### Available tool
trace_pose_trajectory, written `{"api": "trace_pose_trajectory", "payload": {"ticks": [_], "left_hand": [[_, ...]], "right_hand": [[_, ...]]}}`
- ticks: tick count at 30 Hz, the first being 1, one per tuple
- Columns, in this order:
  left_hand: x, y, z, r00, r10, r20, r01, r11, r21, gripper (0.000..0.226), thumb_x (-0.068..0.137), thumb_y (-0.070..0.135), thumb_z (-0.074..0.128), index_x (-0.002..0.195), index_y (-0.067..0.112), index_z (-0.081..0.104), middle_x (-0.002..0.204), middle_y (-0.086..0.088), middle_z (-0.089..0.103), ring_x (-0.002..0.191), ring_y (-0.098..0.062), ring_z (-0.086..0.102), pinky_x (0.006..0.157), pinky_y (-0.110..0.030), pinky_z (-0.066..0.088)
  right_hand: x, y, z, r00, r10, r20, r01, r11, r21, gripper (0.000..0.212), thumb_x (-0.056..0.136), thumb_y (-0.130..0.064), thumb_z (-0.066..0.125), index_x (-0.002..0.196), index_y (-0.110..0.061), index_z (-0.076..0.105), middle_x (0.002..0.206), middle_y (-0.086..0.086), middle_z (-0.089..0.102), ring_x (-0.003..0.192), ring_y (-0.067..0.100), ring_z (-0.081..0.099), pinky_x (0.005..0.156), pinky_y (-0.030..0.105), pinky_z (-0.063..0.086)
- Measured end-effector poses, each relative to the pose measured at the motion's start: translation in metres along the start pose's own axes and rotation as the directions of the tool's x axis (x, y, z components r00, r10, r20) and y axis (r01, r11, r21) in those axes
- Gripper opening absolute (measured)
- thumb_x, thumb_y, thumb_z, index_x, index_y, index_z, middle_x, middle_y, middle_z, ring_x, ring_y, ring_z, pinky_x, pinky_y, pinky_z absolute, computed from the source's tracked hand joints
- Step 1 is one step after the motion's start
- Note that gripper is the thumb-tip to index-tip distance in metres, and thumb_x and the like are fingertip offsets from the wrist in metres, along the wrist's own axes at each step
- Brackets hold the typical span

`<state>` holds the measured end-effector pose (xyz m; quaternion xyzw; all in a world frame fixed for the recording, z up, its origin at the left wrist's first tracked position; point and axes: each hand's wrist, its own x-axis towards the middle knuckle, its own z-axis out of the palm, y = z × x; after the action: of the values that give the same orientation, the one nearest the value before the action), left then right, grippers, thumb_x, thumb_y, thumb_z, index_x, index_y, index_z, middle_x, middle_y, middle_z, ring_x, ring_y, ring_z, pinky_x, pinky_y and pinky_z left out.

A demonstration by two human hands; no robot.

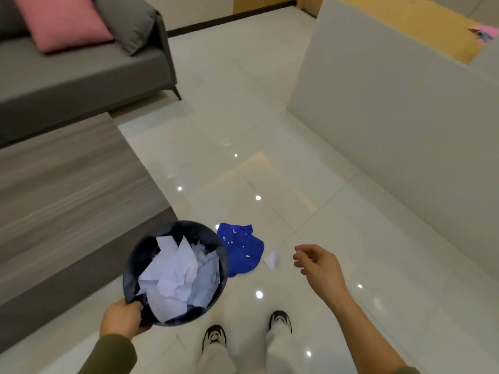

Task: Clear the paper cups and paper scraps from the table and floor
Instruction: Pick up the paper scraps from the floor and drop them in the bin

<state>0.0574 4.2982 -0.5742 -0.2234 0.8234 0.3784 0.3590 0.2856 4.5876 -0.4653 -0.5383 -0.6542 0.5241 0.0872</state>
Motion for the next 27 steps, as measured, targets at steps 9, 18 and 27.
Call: {"api": "trace_pose_trajectory", "payload": {"ticks": [9, 18, 27], "left_hand": [[-0.03, 0.0, 0.046, 0.989, -0.116, -0.096, 0.079, 0.943, -0.323, 0.013, 0.079, -0.013, 0.043, 0.077, -0.005, 0.053, 0.081, -0.022, 0.061, 0.068, -0.037, 0.062, 0.056, -0.041, 0.053], [0.018, -0.043, 0.088, 0.972, -0.21, -0.103, 0.133, 0.858, -0.496, 0.018, 0.078, -0.013, 0.043, 0.072, -0.002, 0.054, 0.075, -0.018, 0.062, 0.065, -0.037, 0.063, 0.049, -0.038, 0.057], [0.145, -0.133, 0.111, 0.944, -0.287, -0.163, 0.179, 0.861, -0.477, 0.016, 0.083, -0.011, 0.043, 0.077, -0.001, 0.054, 0.08, -0.02, 0.061, 0.07, -0.038, 0.061, 0.042, -0.034, 0.055]], "right_hand": [[0.072, 0.014, -0.004, 0.976, -0.053, 0.213, 0.068, 0.996, -0.064, 0.012, 0.091, -0.016, 0.055, 0.098, -0.021, 0.064, 0.086, -0.003, 0.069, 0.081, 0.011, 0.067, 0.078, 0.032, 0.054], [0.133, 0.065, 0.041, 0.956, -0.029, 0.293, 0.063, 0.992, -0.107, 0.01, 0.089, -0.014, 0.057, 0.093, -0.02, 0.064, 0.083, -0.003, 0.069, 0.075, 0.01, 0.067, 0.071, 0.027, 0.053], [0.218, 0.179, 0.11, 0.966, -0.013, 0.257, 0.051, 0.989, -0.14, 0.015, 0.088, -0.012, 0.058, 0.09, -0.024, 0.066, 0.084, -0.003, 0.07, 0.072, 0.006, 0.068, 0.068, 0.025, 0.053]]}}
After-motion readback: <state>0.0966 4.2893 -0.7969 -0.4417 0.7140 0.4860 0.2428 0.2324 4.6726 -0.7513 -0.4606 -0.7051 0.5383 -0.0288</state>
